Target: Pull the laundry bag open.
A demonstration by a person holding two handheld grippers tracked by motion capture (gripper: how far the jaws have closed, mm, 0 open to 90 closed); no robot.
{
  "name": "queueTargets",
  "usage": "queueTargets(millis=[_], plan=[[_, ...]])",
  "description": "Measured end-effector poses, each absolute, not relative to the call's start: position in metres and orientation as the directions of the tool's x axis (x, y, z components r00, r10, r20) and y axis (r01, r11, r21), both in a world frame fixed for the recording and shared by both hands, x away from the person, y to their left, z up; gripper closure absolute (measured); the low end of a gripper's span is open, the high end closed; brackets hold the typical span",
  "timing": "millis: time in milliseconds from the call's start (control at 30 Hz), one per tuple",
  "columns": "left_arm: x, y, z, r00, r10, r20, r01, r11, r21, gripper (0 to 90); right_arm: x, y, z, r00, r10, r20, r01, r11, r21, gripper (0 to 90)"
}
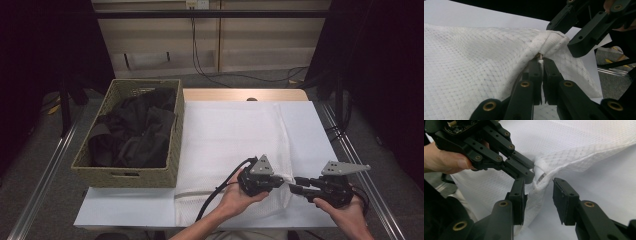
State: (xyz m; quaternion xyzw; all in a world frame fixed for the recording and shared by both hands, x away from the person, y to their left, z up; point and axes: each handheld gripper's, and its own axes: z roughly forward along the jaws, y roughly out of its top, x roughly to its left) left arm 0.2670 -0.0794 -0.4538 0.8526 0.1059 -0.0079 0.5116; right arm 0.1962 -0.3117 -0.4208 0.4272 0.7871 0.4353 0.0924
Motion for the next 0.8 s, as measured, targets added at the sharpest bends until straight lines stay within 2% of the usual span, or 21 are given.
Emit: queueTargets(millis=[167, 200, 333, 800], plan=[[0.264, -0.079, -0.456, 0.982, 0.158, -0.101, 0.165, -0.469, 0.868, 86.4, 0.204, -0.316, -0.424, -0.622, 0.705, 0.341, 0.635, 0.199, 0.746, 64.7], [0.264, -0.080, -0.457, 0.982, 0.156, -0.108, 0.170, -0.462, 0.871, 86.4, 0.205, -0.315, -0.425, -0.623, 0.702, 0.345, 0.634, 0.195, 0.749, 68.1], [0.264, -0.081, -0.460, 0.982, 0.154, -0.113, 0.172, -0.456, 0.873, 86.4, 0.207, -0.313, -0.424, -0.635, 0.697, 0.333, 0.623, 0.206, 0.755, 75.9], [0.265, -0.081, -0.461, 0.986, 0.134, -0.097, 0.150, -0.482, 0.863, 86.5, 0.210, -0.307, -0.424, -0.646, 0.715, 0.265, 0.598, 0.259, 0.758, 85.9]])
